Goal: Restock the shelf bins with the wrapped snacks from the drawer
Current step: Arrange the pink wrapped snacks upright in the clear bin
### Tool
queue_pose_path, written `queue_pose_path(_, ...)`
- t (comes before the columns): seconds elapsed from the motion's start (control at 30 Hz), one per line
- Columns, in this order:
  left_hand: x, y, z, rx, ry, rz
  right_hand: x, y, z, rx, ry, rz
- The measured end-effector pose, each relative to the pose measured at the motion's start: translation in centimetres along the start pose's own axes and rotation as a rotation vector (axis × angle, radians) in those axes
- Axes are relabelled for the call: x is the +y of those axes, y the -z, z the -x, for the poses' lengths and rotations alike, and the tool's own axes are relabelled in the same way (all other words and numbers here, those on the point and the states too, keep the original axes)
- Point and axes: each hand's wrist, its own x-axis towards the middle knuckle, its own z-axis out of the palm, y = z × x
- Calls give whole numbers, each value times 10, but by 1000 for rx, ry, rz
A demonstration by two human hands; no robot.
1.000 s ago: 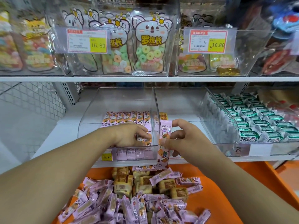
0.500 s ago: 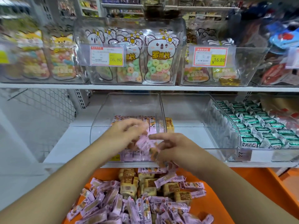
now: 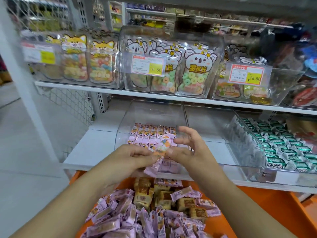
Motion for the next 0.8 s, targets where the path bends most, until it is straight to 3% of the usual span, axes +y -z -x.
queue_pose_path(0.13,-5,-1,-7,122,-44,44,1,-19,5,-176,35,176)
queue_pose_path(0.3,-7,8,-11,96,-99,-163,5,-27,-6,-120,56,354)
queue_pose_path(0.5,-15,49,-34,513,-377,-786,18,-33,-55,-41,111,473)
queue_pose_path(0.57,-23,67,-46,505,-347,-859,24,-41,-88,-41,132,580)
queue_pose_path(0.7,-40,78,-58,349,-304,-767,38,-72,-160,-99,105,703)
queue_pose_path(0.8,-48,83,-61,367,-358,-730,47,-92,-203,-197,86,763)
